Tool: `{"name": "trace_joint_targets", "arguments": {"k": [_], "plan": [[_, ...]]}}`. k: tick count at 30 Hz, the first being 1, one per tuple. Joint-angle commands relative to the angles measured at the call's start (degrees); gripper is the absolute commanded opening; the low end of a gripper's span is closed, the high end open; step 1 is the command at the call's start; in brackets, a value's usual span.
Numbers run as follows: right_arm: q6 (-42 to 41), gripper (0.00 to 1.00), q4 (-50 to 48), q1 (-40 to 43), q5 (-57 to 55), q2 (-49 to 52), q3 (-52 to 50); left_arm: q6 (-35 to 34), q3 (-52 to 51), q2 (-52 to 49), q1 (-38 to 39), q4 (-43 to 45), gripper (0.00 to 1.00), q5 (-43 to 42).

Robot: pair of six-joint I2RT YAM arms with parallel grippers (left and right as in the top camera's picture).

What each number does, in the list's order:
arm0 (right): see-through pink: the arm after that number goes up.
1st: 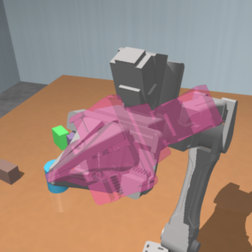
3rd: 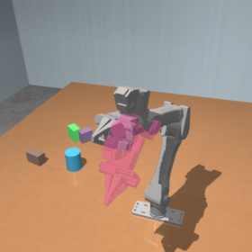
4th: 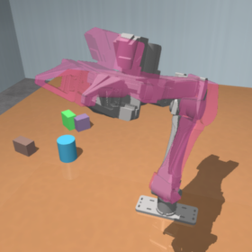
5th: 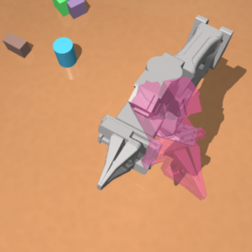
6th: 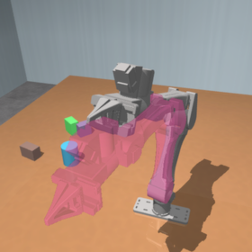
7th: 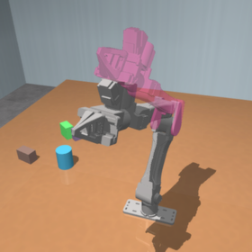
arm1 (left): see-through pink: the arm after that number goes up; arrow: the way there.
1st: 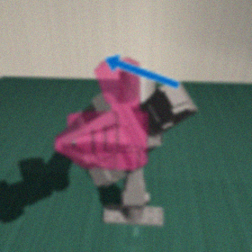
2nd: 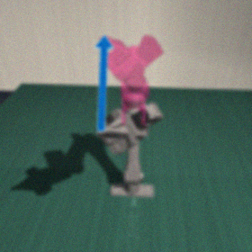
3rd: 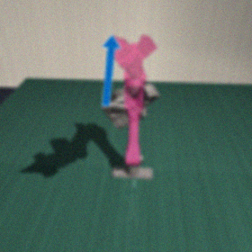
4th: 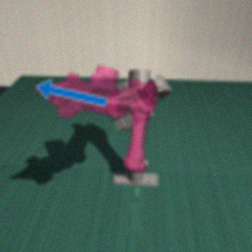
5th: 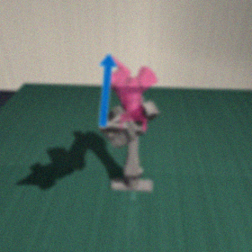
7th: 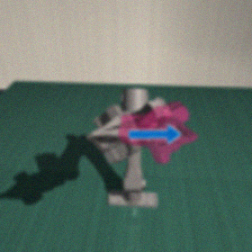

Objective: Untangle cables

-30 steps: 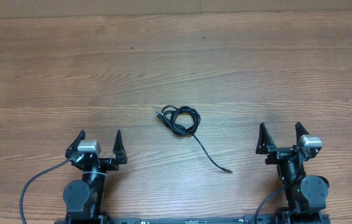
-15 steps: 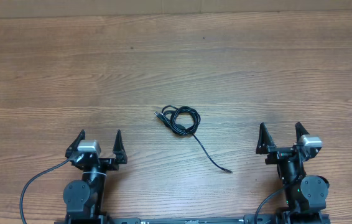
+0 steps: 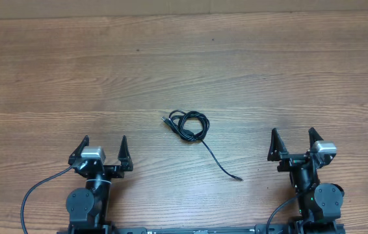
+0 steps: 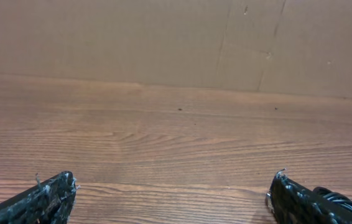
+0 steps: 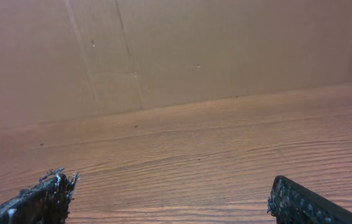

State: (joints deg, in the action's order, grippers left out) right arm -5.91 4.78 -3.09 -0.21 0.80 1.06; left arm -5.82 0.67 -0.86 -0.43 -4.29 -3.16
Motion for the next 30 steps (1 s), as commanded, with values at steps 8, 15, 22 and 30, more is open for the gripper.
{"name": "trace_joint_targets", "arguments": {"k": [8, 15, 22, 30], "plan": [[0.42, 1.00, -0.07, -0.17, 0.33, -0.63, -0.61, 1.05, -0.39, 0.55, -0.31, -0.11, 1.00, 3.72], [0.42, 1.00, -0.07, -0.17, 0.33, -0.63, -0.61, 1.16, -0.39, 0.55, -0.31, -0.11, 1.00, 3.67], [0.39, 1.00, -0.07, -0.17, 0.33, -0.63, -0.61, -0.07, -0.39, 0.55, -0.31, -0.02, 0.99, 2.47], [0.42, 1.00, -0.07, -0.15, 0.33, -0.63, -0.61, -2.40, 2.14, 0.55, -0.31, -0.24, 1.00, -5.81]]}}
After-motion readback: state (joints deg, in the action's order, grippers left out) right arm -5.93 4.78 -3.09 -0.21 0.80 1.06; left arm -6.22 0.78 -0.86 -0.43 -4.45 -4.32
